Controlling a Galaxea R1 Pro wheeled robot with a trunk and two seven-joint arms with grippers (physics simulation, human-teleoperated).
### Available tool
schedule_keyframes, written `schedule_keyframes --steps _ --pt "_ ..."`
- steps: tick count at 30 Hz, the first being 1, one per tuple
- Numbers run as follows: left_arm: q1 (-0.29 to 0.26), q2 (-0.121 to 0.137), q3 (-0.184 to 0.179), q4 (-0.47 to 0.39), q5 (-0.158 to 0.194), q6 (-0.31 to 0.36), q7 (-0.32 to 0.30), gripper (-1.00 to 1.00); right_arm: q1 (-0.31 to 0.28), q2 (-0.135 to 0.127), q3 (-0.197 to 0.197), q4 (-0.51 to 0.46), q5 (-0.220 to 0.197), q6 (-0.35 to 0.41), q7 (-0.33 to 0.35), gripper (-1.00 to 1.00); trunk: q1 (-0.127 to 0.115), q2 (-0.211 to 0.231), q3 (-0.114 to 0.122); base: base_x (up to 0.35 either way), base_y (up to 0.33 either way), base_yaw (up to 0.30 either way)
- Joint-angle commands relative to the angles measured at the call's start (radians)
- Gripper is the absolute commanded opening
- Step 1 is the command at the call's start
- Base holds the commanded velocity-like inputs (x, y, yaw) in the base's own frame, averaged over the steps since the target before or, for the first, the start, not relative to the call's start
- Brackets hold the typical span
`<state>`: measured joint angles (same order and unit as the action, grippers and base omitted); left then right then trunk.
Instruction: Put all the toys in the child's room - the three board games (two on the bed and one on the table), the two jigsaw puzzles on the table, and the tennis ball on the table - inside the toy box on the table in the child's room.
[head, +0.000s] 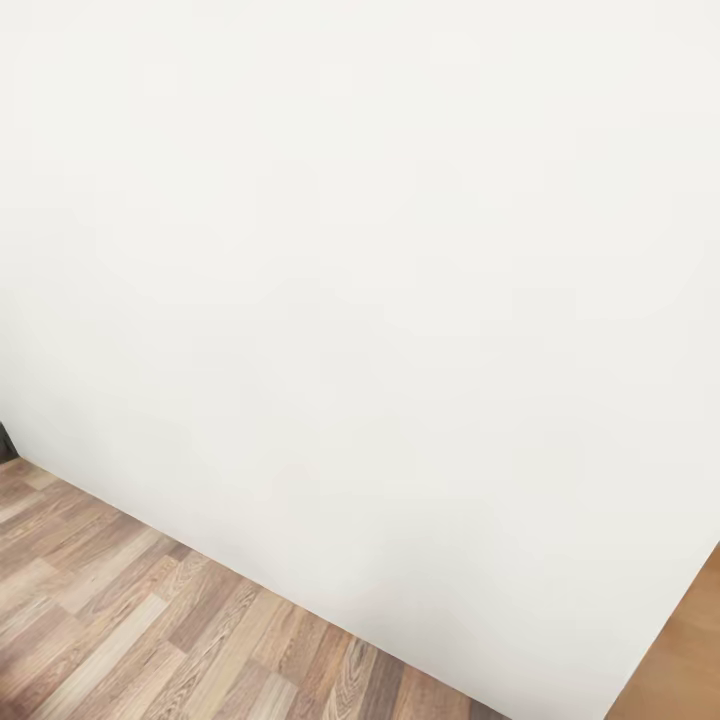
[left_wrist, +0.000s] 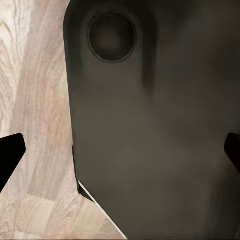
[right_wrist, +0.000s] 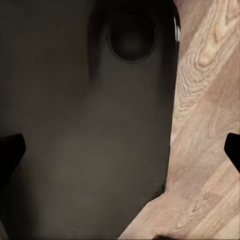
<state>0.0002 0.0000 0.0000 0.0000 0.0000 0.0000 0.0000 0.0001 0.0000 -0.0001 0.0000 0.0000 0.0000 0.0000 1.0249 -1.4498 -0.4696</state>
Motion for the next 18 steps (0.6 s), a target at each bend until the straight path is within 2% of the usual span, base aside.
schedule_keyframes --steps 1,4,8,12,18 --pt "0.0 0.0 0.0 0.0 0.0 0.0 0.0 1.0 0.0 0.0 0.0 0.0 0.0 0.0 0.0 1.0 0.0 0.0 0.0 0.0 0.0 0.0" --pt "-0.002 -0.008 0.001 -0.003 0.001 0.001 -0.003 1.0 -0.002 0.014 -0.002 -0.002 -0.012 0.0 0.004 1.0 0.0 0.0 0.0 0.0 0.0 0.0" --pt "-0.002 -0.008 0.001 -0.003 0.001 0.002 -0.003 1.0 -0.002 0.014 -0.002 -0.002 -0.012 0.0 0.005 1.0 0.0 0.0 0.0 0.0 0.0 0.0" --pt "-0.002 -0.014 0.001 -0.003 0.001 0.002 -0.003 1.0 -0.002 0.029 -0.002 -0.002 -0.011 -0.003 0.006 1.0 0.0 0.0 0.0 0.0 0.0 0.0" --pt "-0.002 -0.016 0.002 -0.003 0.002 0.003 -0.003 1.0 -0.002 0.038 -0.002 -0.002 -0.011 -0.004 0.006 1.0 0.0 0.0 0.0 0.0 0.0 0.0"
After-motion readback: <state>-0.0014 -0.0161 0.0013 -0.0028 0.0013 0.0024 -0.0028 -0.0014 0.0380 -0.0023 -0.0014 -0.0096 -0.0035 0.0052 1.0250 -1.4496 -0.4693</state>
